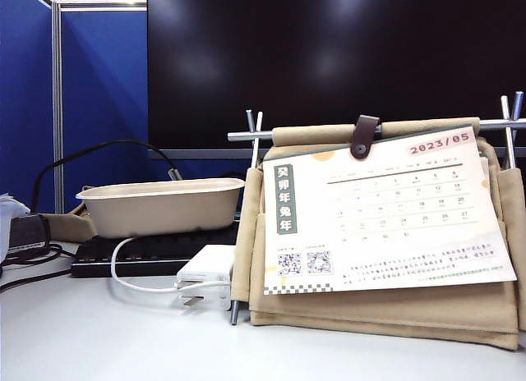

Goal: Identity fluffy octopus among items on the table, put them into the paper lunch box.

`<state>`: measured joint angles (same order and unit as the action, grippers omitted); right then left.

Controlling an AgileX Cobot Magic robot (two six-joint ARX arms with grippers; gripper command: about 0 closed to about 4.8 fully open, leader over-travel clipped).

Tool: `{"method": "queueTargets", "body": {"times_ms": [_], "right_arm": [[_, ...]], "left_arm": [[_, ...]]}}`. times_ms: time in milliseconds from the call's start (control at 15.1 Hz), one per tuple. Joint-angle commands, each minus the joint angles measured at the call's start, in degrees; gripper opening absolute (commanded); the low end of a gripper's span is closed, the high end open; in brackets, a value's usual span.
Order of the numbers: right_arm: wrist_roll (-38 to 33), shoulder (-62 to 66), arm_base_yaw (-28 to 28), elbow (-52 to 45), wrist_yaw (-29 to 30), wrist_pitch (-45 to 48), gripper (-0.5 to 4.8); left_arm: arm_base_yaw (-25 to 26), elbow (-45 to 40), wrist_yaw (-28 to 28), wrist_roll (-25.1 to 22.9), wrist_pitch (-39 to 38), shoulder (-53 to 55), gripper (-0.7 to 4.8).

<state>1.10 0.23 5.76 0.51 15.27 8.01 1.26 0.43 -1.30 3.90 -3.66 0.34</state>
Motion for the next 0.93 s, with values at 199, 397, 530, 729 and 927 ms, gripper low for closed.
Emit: {"method": "queueTargets", "body": {"times_ms": [199,397,530,729,927], "right_arm": [[0.0,-0.1,0.0,-0.2,0.3,0.9,-0.06],[-0.1,-0.1,0.0,-0.2,0.3,0.8,-0.06],[-4.0,-0.1,0.0,-0.2,0.3,0.8,-0.06],[-11.7,-0.1,0.0,-0.1,0.4,7.3,-0.06],[-11.9,-0.1,0.0,5.5,4.0,7.3,-0.05]], "left_arm": [[0.0,0.0,0.0,-0.1,0.8,-0.2,-0.05],[0.0,0.0,0.0,-0.1,0.8,-0.2,-0.05],[0.0,0.0,0.0,0.0,0.8,-0.2,-0.05],[0.0,0.1,-4.1,4.8,5.1,-0.2,-0.05],[0.0,5.1,-6.6,7.8,5.9,-0.2,-0.01]]}}
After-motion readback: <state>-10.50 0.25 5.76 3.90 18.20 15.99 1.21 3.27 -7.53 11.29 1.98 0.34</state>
